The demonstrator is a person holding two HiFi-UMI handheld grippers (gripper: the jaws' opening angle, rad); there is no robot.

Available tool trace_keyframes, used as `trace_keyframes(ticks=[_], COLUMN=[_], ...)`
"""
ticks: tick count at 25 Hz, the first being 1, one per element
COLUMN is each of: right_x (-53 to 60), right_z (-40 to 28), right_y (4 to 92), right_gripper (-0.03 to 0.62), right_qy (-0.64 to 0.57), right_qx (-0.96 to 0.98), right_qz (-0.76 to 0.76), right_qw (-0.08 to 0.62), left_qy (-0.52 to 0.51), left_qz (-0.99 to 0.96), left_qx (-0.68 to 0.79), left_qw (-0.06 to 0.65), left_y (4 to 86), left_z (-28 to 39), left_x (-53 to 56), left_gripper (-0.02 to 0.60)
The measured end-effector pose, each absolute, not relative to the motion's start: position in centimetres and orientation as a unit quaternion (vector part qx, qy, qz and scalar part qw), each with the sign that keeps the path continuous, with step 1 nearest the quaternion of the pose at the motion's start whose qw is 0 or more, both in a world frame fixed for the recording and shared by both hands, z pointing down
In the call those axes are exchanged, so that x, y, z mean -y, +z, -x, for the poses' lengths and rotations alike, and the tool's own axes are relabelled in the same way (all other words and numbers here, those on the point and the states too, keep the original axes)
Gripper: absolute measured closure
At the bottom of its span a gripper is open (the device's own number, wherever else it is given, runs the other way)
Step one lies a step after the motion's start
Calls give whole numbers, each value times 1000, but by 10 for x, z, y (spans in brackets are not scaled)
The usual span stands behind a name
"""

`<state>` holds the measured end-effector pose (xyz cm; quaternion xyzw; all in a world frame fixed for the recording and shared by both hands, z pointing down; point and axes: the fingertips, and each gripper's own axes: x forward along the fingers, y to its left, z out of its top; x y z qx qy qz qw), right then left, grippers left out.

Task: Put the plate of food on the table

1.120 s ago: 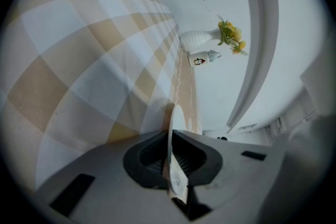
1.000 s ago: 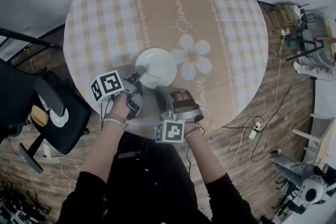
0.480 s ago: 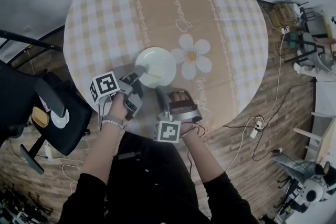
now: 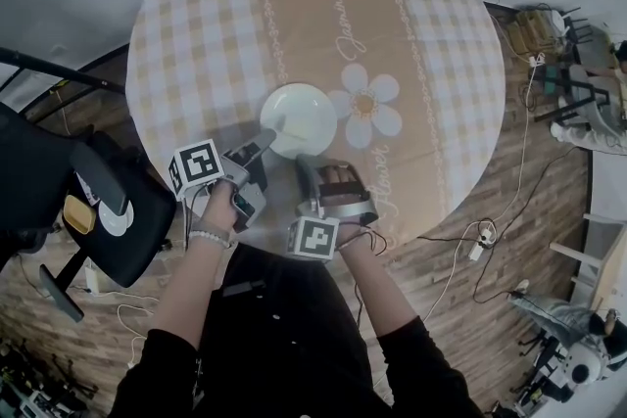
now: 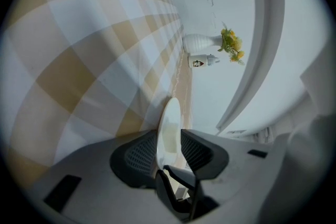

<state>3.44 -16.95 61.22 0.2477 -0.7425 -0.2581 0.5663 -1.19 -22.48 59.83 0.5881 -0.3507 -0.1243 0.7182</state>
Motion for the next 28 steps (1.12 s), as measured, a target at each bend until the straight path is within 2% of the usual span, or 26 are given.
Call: trace_keyframes(ticks=[6,10,13,16,19,22,28], right_x=[169,171,173,173,174,176,178], right_z=[-33,-31,-33,-38,-44,-48,-62], right_y=[616,616,612,599,578,549,492], right_gripper=[574,572,490,481,524,570,591], right_qy=[-254,-201,-136,-102,-72,-18,49], right_qx=[742,768,791,802,813,830,839], right_qz=[-244,-263,-284,-305,-342,-388,-463], right_qw=[570,548,525,504,466,399,283], left_qy=[-113,-87,-71,-65,-58,-61,-64], left_qz=[-587,-608,-626,-643,-664,-680,-713], left_qx=[355,362,366,375,381,381,386], left_qw=[719,701,685,665,641,624,581], left_y=[600,598,589,576,560,542,507], left_z=[20,25,26,28,30,30,35], left_x=[208,204,202,201,201,200,192], left_gripper=[460,472,529,552,561,565,571])
